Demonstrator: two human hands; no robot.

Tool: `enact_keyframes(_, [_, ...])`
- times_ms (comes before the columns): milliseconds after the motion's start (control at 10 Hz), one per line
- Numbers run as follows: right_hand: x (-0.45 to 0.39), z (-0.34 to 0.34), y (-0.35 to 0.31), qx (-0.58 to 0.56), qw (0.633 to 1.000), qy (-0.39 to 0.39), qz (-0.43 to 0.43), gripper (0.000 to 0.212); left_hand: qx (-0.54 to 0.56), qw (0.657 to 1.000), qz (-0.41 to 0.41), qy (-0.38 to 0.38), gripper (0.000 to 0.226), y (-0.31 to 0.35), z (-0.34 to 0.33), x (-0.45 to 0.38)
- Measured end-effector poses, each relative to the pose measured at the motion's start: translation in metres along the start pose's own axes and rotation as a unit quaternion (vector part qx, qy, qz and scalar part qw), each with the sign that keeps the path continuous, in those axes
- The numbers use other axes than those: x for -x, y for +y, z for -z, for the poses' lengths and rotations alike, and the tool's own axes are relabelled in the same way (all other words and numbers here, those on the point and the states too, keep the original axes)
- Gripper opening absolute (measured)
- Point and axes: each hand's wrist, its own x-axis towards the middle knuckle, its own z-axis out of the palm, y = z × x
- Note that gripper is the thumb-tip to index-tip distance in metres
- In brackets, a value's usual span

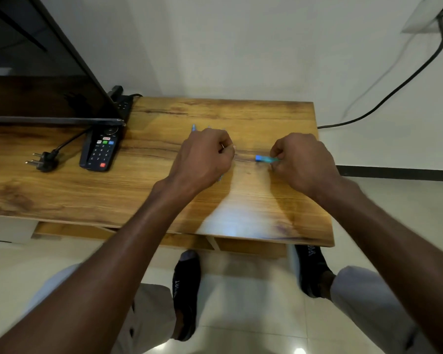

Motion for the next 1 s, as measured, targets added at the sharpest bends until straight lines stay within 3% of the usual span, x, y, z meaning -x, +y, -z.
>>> enact_keyframes(200, [-0.012, -0.01, -0.002, 0.025, 0.998, 0.031, -0.047, 0.008, -0.03, 0.998, -0.027, -0.048, 0.024, 0.013, -0.02, 0.011])
enact_keyframes(300, [-0.016, -0.016, 0.0, 0.019, 0.996, 0.051, -0.069, 0.025, -0.059, 0.997, -0.037, -0.027, 0.036, 0.021, -0.033, 0.019])
enact_keyframes(400, [-0.02, -0.018, 0.005, -0.007, 0.996, 0.042, -0.077, 0.024, -0.122, 0.99, -0.067, 0.012, 0.04, 0.025, -0.045, 0.028])
enact_keyframes(500, [-0.019, -0.018, 0.007, 0.008, 0.997, 0.024, -0.075, 0.025, -0.143, 0.986, -0.09, 0.003, 0.039, 0.024, -0.047, 0.033])
enact_keyframes(700, [-0.012, -0.014, 0.01, 0.031, 0.998, 0.011, -0.055, 0.026, -0.188, 0.975, -0.094, -0.067, 0.064, 0.016, -0.06, 0.039])
enact_keyframes(900, [-0.006, -0.008, 0.005, -0.056, 0.984, 0.169, -0.004, 0.018, -0.197, 0.969, -0.093, -0.112, 0.074, 0.017, -0.056, 0.042])
enact_keyframes(1000, [0.004, -0.013, 0.004, -0.085, 0.977, 0.193, 0.028, 0.015, -0.174, 0.97, -0.085, -0.147, 0.072, 0.02, -0.045, 0.04])
